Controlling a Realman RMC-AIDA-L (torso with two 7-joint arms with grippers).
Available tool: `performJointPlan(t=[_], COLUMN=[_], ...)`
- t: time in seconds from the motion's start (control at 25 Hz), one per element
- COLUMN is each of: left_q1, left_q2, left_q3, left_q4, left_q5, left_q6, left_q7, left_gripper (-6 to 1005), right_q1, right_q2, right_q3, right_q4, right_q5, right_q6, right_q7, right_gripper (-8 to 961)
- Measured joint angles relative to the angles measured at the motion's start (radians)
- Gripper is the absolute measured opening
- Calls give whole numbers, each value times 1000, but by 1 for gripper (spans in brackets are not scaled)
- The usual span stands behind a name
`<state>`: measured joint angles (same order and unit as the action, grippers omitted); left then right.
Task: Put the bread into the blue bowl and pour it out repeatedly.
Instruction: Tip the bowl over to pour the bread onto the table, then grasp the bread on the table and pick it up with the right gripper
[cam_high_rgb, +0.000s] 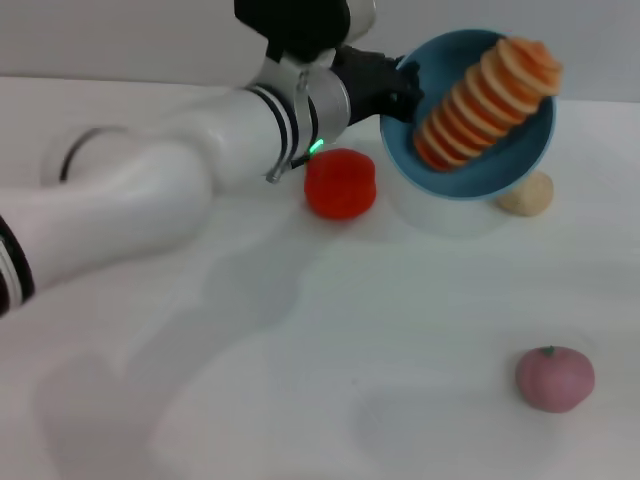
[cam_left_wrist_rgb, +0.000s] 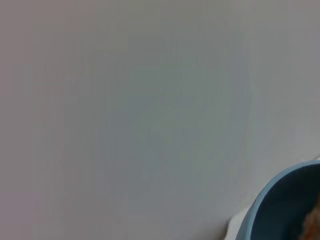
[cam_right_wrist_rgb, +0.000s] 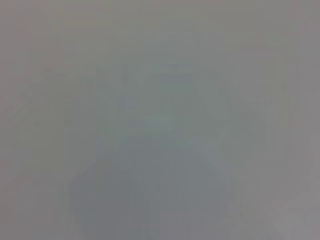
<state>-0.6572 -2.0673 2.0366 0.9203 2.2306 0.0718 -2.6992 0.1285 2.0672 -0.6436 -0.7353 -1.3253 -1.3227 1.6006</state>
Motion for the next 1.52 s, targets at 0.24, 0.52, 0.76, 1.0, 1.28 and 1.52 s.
performJointPlan(t=[0.24,0.52,0.76,1.0,1.28,1.52], left_q1=[-12,-7,-8,-10,-4,5], left_q2=[-6,-8,-11,-11,-2,-1], left_q3=[142,299,335,336,273,28], left_q4=[-107,-208,-238,-251,-219,-138], left_q5=[2,4,3,-2,-4,-52], left_q6=[-222,-472,-518,-526,-460,-102], left_q7=[1,113,205,190,3,-50], left_gripper=[-1,0,-1,0,-1,0], right_q1=[-5,-5,-6,6,46,144], right_q2=[3,0,0,-1,-1,-1], right_q3=[2,-6,-6,-7,-10,-31], right_q4=[67,81,82,77,66,-29], right_q5=[1,-2,-6,-61,-140,-361], right_q6=[-50,-63,-70,-76,-229,-386], right_q7=[-2,-2,-3,-15,-244,-280], right_gripper=[366,366,367,367,367,368])
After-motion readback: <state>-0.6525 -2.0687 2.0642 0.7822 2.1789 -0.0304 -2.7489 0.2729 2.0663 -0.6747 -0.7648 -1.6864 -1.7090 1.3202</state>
